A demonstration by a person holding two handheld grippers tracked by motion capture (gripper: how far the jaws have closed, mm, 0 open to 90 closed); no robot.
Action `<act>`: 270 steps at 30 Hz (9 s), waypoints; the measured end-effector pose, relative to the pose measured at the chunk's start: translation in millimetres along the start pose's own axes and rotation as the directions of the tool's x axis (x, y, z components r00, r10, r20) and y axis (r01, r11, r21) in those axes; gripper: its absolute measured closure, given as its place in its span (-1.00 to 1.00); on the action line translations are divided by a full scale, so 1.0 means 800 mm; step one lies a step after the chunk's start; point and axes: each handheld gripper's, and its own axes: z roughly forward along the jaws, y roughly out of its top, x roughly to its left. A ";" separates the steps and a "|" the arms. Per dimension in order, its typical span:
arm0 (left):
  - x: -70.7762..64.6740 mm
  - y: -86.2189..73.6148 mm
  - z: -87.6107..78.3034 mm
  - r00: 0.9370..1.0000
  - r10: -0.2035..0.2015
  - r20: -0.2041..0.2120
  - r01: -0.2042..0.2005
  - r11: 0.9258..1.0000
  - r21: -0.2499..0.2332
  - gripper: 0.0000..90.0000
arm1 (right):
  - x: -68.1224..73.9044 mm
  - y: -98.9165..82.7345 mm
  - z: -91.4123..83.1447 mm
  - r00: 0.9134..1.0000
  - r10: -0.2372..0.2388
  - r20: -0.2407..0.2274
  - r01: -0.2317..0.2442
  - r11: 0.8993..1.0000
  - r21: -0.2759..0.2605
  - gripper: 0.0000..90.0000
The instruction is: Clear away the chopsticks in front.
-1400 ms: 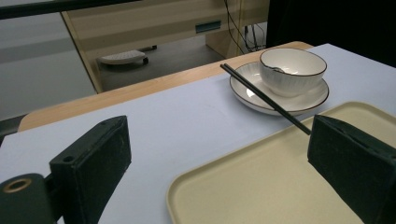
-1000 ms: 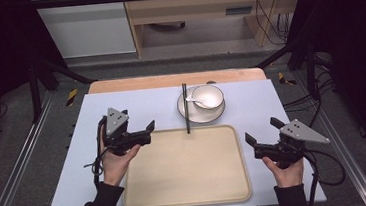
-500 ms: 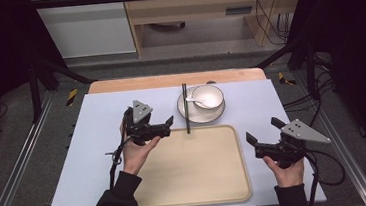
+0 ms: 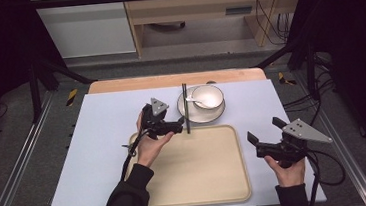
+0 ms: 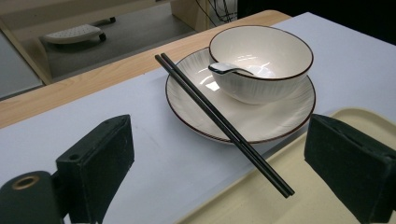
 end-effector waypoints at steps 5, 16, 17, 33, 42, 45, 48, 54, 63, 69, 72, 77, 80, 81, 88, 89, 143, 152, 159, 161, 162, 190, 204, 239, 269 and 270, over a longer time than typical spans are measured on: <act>-0.002 0.005 0.016 1.000 0.017 -0.011 -0.016 1.000 0.024 -0.80 | 0.000 0.000 0.000 1.000 0.002 -0.001 -0.002 1.000 0.002 -0.92; 0.000 0.016 0.056 0.998 0.042 -0.041 -0.038 0.995 0.092 -0.73 | -0.003 0.001 -0.003 1.000 0.005 -0.002 -0.005 1.000 -0.004 -0.92; 0.000 0.016 0.056 0.998 0.042 -0.041 -0.038 0.995 0.092 -0.72 | -0.003 0.001 -0.003 1.000 0.005 -0.002 -0.005 1.000 -0.004 -0.92; 0.006 0.013 0.105 0.997 0.041 -0.059 -0.032 0.989 0.146 -0.36 | -0.005 -0.002 0.001 1.000 0.010 -0.008 -0.010 1.000 0.015 -0.93; 0.011 0.007 0.119 0.998 0.022 -0.051 -0.014 0.987 0.163 -0.08 | -0.004 -0.003 0.003 1.000 0.010 -0.010 -0.010 1.000 0.020 -0.93; 0.010 0.006 0.119 0.999 0.031 -0.044 -0.023 0.986 0.164 0.07 | -0.003 -0.004 0.005 1.000 0.009 -0.014 -0.009 1.000 0.022 -0.93; 0.009 0.005 0.121 1.000 0.010 -0.023 -0.006 0.986 0.164 0.17 | -0.003 -0.004 0.005 1.000 0.005 -0.014 -0.004 1.000 0.024 -0.93; 0.006 0.001 0.127 1.000 -0.003 0.002 0.002 0.984 0.179 0.36 | -0.003 -0.003 0.004 1.000 0.018 -0.012 -0.017 1.000 0.024 -0.93; 0.002 -0.001 0.130 1.000 -0.001 0.004 0.000 0.983 0.186 0.59 | -0.003 -0.003 0.004 1.000 0.012 -0.014 -0.012 1.000 0.025 -0.93; 0.005 0.000 0.129 1.000 -0.008 -0.003 0.008 0.983 0.183 0.67 | -0.003 -0.003 0.004 1.000 0.012 -0.015 -0.012 1.000 0.024 -0.93; 0.006 0.000 0.131 1.000 -0.016 -0.005 0.017 0.983 0.182 0.68 | -0.003 -0.003 0.005 1.000 0.008 -0.015 -0.007 1.000 0.024 -0.93; 0.007 0.002 0.134 1.000 -0.024 -0.013 0.026 0.981 0.193 0.65 | -0.003 -0.003 0.005 1.000 0.009 -0.017 -0.009 1.000 0.025 -0.93; 0.006 0.002 0.136 0.999 -0.036 -0.025 0.040 0.980 0.193 0.67 | -0.003 -0.003 0.005 1.000 0.013 -0.017 -0.013 1.000 0.027 -0.93; 0.006 0.002 0.136 0.999 -0.039 -0.026 0.043 0.980 0.192 0.67 | -0.003 -0.003 0.005 1.000 0.012 -0.017 -0.012 1.000 0.027 -0.94; 0.004 0.003 0.136 0.996 -0.050 -0.068 0.062 0.981 0.185 0.77 | -0.003 -0.003 0.004 1.000 0.011 -0.017 -0.011 1.000 0.029 -0.94; 0.005 0.003 0.136 0.996 -0.051 -0.071 0.063 0.981 0.184 0.77 | -0.003 -0.003 0.004 1.000 0.011 -0.017 -0.011 1.000 0.029 -0.94; 0.030 -0.023 -0.007 0.975 -0.126 -0.182 0.133 0.991 0.029 0.90 | -0.005 -0.002 0.002 1.000 0.012 -0.013 -0.011 1.000 0.017 -0.94; 0.020 -0.048 -0.066 0.963 -0.161 -0.217 0.158 0.987 -0.034 0.90 | -0.004 -0.003 0.001 1.000 0.010 -0.017 -0.010 1.000 0.018 -0.94; 0.002 -0.068 -0.103 0.948 -0.196 -0.250 0.182 0.980 -0.078 0.90 | -0.002 -0.004 0.003 1.000 0.006 -0.023 -0.005 1.000 0.028 -0.93; -0.007 -0.075 -0.113 0.946 -0.177 -0.272 0.160 0.984 -0.083 0.90 | -0.001 -0.003 0.003 1.000 0.005 -0.024 -0.004 1.000 0.025 -0.93; -0.013 -0.079 -0.119 0.943 -0.169 -0.287 0.151 0.985 -0.084 0.90 | 0.000 -0.003 0.004 1.000 0.004 -0.025 -0.004 1.000 0.023 -0.94; -0.044 -0.187 -0.176 0.887 -0.306 -0.344 0.296 0.952 -0.083 0.90 | 0.010 -0.003 0.007 0.999 -0.019 -0.030 0.020 0.999 0.038 -0.93; -0.037 -0.192 -0.151 0.882 -0.286 -0.375 0.323 0.946 0.038 0.90 | 0.009 -0.003 0.008 0.999 -0.025 -0.032 0.026 0.999 0.043 -0.93; -0.021 -0.065 -0.131 0.988 -0.112 -0.107 0.103 0.991 -0.089 -0.30 | 0.005 -0.001 0.002 1.000 -0.007 -0.022 0.008 1.000 0.031 -0.93; -0.020 -0.002 0.037 0.999 0.036 0.025 -0.037 0.997 0.067 -0.63 | -0.001 0.000 0.000 1.000 -0.001 -0.015 0.002 1.000 0.023 -0.93; -0.020 -0.002 0.042 0.999 0.036 0.020 -0.038 0.997 0.069 -0.63 | -0.002 -0.001 0.000 1.000 -0.001 -0.016 0.001 1.000 0.023 -0.93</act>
